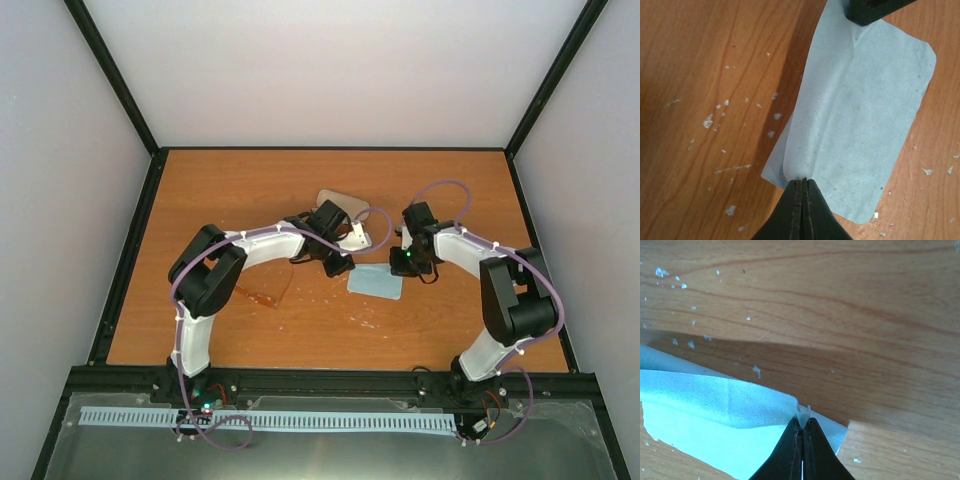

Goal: Organize the sunglasses
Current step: Fold the glasses cleaning cloth at the center of the board.

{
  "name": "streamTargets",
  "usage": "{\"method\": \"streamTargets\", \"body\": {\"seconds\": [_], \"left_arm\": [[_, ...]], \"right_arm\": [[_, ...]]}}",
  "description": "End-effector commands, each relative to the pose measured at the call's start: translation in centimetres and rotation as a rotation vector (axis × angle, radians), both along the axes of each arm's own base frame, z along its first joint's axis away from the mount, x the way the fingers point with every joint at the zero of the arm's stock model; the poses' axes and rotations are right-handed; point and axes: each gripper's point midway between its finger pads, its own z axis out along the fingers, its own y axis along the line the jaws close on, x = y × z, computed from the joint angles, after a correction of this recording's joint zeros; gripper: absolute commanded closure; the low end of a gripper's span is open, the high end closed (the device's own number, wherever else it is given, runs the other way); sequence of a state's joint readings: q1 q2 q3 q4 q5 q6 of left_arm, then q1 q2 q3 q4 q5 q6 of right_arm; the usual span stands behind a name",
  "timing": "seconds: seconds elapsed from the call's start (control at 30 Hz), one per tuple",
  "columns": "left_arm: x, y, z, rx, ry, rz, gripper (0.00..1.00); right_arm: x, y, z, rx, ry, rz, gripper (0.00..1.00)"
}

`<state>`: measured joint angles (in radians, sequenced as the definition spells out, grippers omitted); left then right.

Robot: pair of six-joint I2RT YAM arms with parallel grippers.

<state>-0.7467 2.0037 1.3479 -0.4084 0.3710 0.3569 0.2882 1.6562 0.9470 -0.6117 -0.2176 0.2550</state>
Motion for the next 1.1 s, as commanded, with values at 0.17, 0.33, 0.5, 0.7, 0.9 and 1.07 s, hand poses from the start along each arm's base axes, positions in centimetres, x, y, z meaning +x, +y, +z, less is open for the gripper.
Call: {"method": "streamTargets", "body": {"seconds": [0.17, 0.33, 0.5, 0.7, 0.9, 1.07], "left_arm": [[-1.4, -0.5, 2.1, -0.044, -0.005, -0.027, 1.0], [-2.6, -0.9, 1.5, -0.043, 0.011, -0.047, 1.0], [-4.1, -1.0, 0.4, -0.03, 0.032, -0.076, 1.0], [-4.7, -0.3, -0.8, -0.006, 0.041, -0.08, 0.99], [-5.1, 0.3, -1.9, 0.018, 0.036, -0.083, 0.99], [-5.3, 0.6, -2.7, 0.034, 0.028, -0.084, 0.98]], "right_arm": [[-1.1, 0.0, 0.5, 0.031, -0.023, -0.009, 0.97], [-1.9, 0.3, -0.1, 0.038, 0.001, 0.002, 0.95], [-2.9, 0.3, -0.8, 0.033, 0.029, 0.015, 0.92], [-3.7, 0.6, -0.5, 0.07, 0.023, 0.007, 0.71], [-3.2, 0.5, 1.0, 0.08, -0.032, -0.012, 0.56], [-1.6, -0.2, 3.4, 0.056, -0.13, -0.062, 0.53]]}}
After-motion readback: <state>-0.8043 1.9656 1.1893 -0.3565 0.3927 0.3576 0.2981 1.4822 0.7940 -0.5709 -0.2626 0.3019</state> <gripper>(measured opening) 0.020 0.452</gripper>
